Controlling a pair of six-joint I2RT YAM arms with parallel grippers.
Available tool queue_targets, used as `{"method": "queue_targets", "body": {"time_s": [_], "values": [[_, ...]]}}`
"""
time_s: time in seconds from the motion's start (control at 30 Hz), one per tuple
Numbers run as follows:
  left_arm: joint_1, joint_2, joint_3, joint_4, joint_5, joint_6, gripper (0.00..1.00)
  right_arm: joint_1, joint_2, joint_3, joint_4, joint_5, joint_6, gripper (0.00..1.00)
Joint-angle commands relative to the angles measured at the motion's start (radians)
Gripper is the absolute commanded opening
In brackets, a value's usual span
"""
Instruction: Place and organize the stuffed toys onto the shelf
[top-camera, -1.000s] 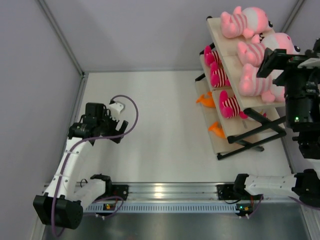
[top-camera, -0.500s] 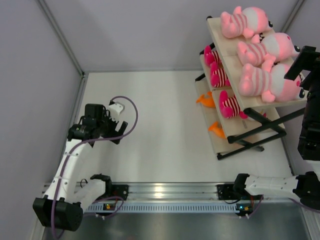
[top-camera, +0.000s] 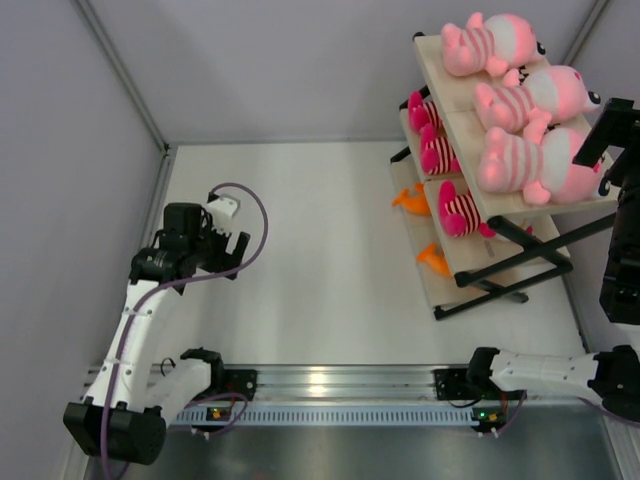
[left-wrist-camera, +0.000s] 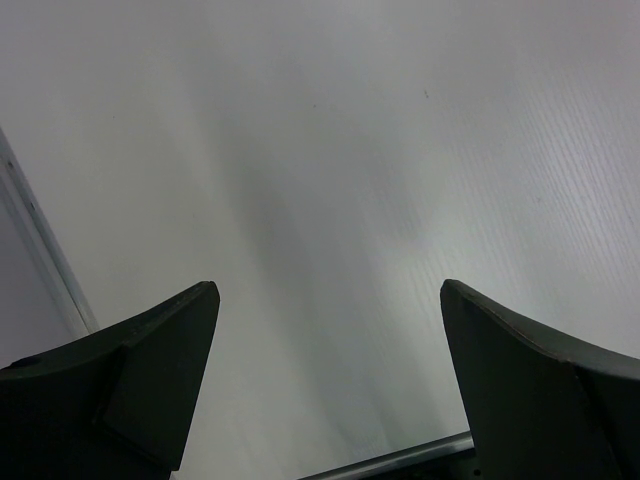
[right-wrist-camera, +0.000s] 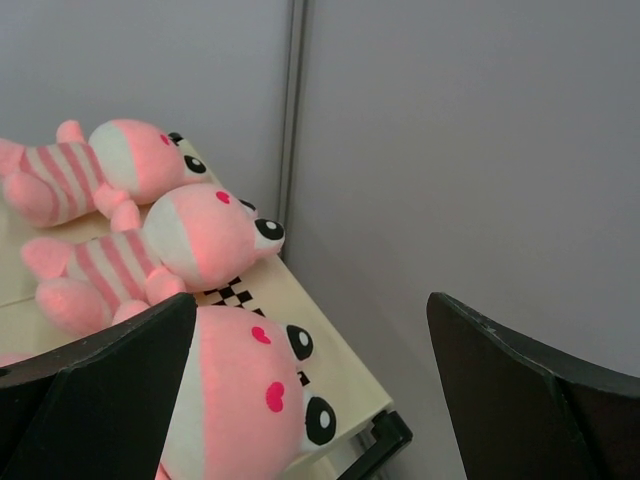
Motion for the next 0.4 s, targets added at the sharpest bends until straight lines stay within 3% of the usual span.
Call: {"method": "queue_targets", "body": {"time_s": [0.0, 0.37], "values": [[0.008, -0.009, 0.031, 0.035, -0.026, -0.037, 0.99, -0.014, -0.019, -0.002, -0.006, 0.014, -0.003, 0.99], [0.009, -0.009, 0.029, 0.035, -0.021, -0.06, 0.98, -0.014, 0.003, -0.016, -0.05, 0.012, 0.02, 0.99]]}}
